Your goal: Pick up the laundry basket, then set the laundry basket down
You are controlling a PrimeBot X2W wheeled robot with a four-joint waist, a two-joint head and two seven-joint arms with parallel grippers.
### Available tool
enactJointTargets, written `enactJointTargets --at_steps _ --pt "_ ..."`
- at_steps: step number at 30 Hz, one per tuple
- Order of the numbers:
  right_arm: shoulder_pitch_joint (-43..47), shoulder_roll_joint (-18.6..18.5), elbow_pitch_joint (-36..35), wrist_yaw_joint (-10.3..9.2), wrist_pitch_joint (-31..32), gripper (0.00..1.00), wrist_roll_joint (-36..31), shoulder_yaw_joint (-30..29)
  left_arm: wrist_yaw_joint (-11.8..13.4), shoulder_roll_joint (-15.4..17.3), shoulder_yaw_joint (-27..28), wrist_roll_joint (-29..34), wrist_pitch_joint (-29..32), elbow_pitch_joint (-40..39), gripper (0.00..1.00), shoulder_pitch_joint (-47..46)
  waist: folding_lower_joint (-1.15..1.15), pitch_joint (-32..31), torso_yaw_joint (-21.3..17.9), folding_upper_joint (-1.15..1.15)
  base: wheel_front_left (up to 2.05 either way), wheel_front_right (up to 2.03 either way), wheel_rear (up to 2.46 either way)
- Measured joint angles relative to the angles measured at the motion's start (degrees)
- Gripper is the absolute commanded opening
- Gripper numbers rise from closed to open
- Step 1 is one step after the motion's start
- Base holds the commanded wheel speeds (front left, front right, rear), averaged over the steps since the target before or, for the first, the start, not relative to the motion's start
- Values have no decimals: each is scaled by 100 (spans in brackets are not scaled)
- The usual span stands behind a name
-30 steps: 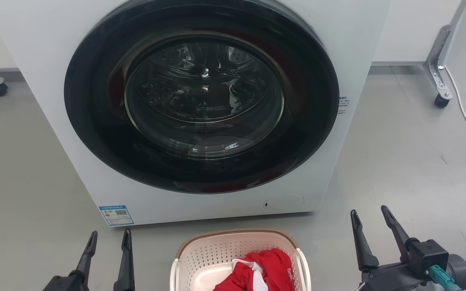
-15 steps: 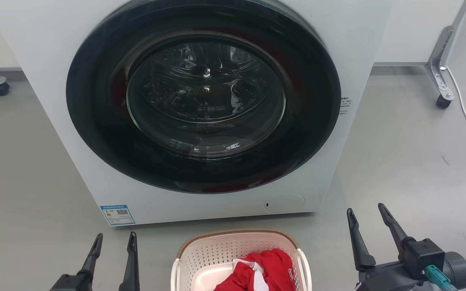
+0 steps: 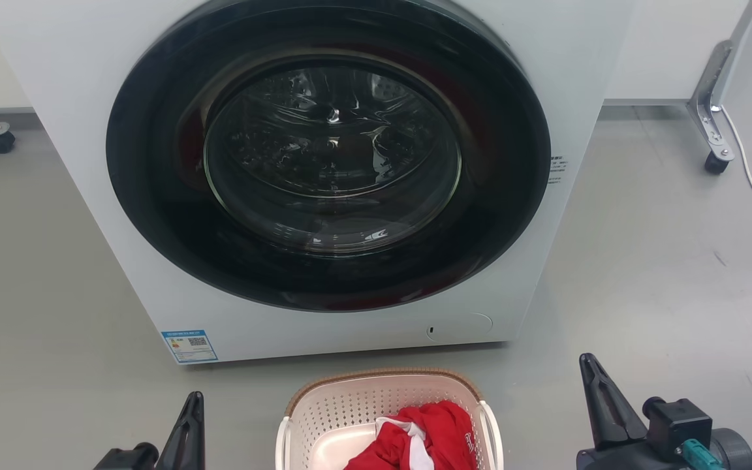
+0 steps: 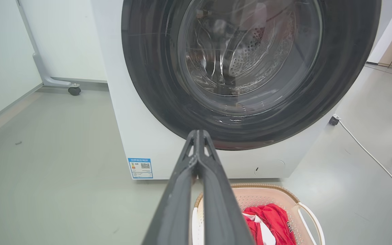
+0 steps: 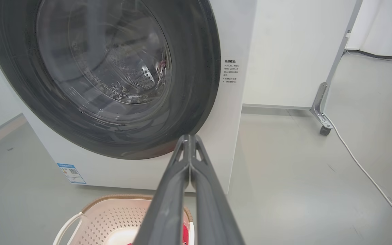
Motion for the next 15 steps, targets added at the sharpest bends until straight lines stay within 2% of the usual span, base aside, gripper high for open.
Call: enactJointTargets --at_steps 6,15 --pt "-4 34 46 79 53 0 293 -170 -57 -23 110 -259 65 62 0 -6 0 4 -1 0 0 0 0" --pt "-37 110 145 201 219 0 1157 -419 -205 -85 274 -1035 223 186 0 -51 0 8 -2 0 0 0 0"
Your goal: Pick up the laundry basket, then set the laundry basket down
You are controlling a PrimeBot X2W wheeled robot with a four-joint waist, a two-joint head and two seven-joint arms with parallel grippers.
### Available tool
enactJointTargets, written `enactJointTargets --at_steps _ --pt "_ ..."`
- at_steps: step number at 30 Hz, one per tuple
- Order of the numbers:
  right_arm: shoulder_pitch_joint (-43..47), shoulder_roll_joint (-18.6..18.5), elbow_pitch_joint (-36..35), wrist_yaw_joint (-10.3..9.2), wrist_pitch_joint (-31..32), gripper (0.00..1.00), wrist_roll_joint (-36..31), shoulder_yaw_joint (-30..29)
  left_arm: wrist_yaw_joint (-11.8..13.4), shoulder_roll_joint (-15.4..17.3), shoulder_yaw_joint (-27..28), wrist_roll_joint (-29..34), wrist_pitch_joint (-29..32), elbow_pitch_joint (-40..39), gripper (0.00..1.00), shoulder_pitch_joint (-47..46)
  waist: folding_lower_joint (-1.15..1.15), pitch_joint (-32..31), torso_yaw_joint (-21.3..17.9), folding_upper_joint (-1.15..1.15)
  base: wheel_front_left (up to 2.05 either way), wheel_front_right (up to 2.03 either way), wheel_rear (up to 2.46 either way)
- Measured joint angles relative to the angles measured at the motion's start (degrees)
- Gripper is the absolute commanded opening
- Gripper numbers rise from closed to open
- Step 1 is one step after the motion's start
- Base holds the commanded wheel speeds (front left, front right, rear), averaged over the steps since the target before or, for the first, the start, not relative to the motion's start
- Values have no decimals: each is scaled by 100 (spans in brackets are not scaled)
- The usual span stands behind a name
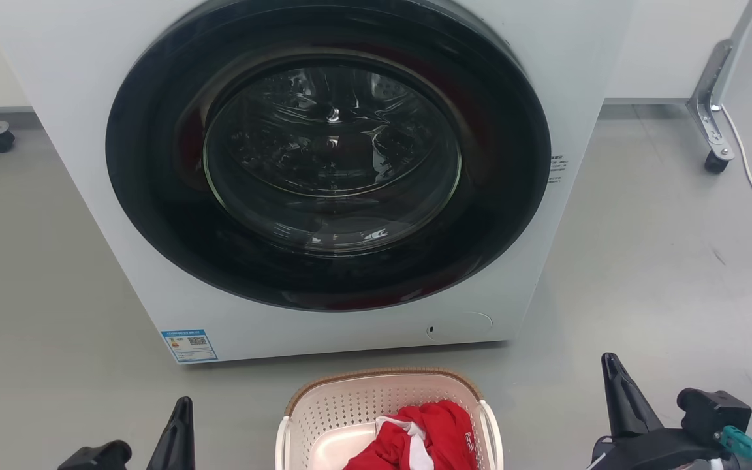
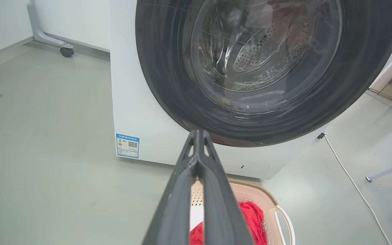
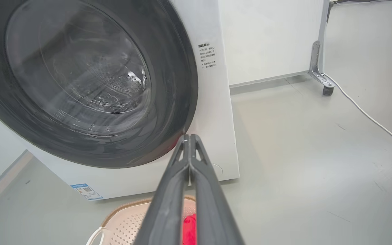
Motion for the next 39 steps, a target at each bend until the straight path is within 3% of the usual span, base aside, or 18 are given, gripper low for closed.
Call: enactJointTargets --at_steps 39 --pt "-142 313 379 553 648 0 3185 -1059 -553 -274 692 -2950 554 568 0 -464 0 14 -4 0 0 0 0"
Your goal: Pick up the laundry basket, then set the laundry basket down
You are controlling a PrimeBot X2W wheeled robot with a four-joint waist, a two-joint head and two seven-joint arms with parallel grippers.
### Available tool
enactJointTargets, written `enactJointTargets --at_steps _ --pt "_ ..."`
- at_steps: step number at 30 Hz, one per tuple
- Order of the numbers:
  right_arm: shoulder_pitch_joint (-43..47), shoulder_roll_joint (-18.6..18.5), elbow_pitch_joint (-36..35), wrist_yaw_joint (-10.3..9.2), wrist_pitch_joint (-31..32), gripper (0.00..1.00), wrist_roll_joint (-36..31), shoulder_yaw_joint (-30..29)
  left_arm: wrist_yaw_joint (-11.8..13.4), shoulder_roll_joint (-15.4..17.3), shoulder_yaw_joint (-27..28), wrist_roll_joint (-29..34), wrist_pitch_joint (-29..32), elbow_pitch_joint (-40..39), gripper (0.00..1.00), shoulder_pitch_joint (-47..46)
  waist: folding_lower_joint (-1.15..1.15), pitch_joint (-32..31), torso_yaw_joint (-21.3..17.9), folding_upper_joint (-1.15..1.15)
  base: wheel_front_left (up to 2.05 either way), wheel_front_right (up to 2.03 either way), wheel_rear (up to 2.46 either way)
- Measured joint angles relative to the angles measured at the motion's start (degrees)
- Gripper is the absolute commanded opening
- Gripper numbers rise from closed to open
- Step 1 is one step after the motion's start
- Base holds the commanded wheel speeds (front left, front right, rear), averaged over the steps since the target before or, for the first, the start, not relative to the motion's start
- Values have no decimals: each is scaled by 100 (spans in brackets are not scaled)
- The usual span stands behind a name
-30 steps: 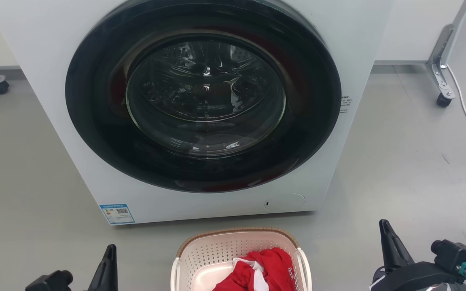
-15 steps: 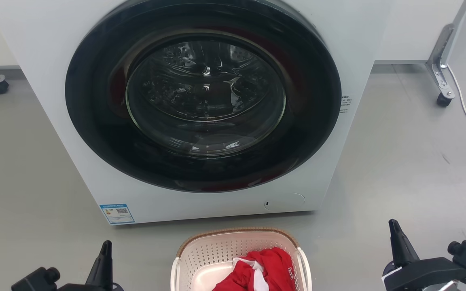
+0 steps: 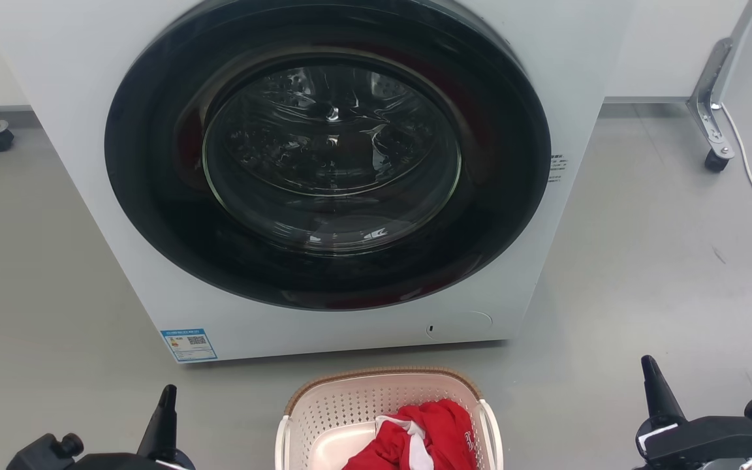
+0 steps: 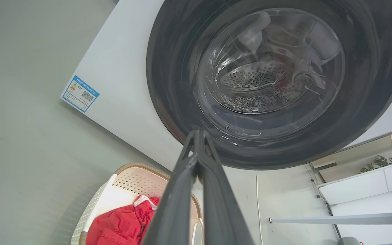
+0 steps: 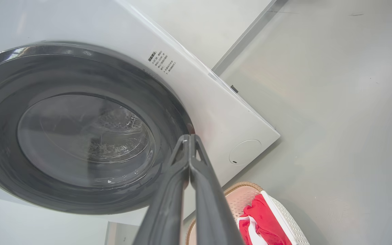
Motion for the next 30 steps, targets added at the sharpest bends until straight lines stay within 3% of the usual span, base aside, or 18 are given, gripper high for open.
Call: enactJointTargets --at_steps 30 --pt "-117 245 288 453 454 0 2385 -794 -442 -200 520 -2205 396 441 0 -369 -1 11 -3 0 0 0 0"
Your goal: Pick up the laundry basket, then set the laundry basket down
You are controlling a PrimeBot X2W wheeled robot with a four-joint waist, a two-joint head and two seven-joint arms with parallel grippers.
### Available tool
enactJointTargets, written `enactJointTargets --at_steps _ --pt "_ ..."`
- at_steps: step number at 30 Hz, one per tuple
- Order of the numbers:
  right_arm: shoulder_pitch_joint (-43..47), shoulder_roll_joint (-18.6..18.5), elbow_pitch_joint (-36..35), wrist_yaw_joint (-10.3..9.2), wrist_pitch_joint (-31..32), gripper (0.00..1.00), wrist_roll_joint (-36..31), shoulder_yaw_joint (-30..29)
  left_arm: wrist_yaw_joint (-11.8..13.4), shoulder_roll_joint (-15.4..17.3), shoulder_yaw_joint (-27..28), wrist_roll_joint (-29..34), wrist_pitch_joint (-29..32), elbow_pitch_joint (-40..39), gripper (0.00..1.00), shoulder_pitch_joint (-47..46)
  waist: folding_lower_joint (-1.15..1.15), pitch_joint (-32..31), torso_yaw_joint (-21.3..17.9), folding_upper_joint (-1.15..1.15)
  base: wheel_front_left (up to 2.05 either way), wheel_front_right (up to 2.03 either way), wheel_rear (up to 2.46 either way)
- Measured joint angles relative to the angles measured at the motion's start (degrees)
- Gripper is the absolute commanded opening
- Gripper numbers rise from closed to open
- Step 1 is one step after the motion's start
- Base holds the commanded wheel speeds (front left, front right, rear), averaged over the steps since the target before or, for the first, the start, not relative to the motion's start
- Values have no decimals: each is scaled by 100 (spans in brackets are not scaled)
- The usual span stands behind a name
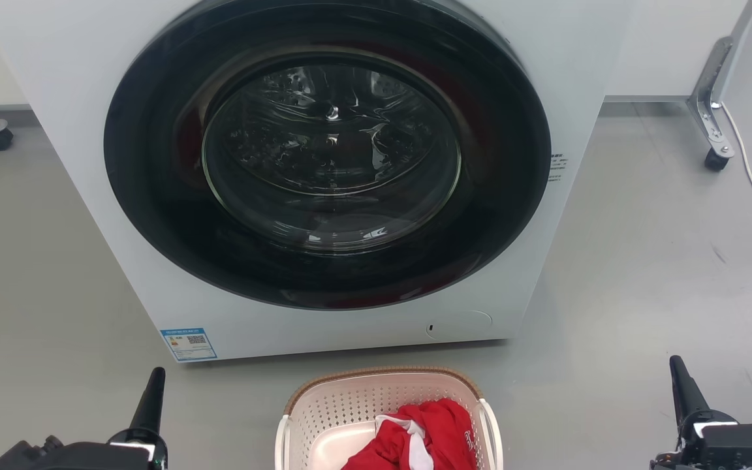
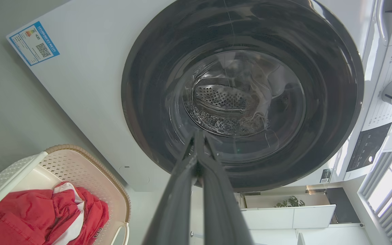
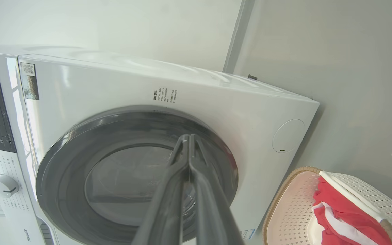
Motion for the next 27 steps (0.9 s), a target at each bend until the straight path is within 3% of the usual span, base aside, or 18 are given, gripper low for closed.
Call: enactJointTargets --at_steps 13,27 --pt "-93 89 123 185 192 0 1011 -330 -166 -88 210 -884 153 176 0 -197 0 5 -1 0 0 0 0" --pt "-97 97 125 183 192 0 1012 -337 -167 -92 218 -955 153 183 0 -202 0 5 -1 0 0 0 0"
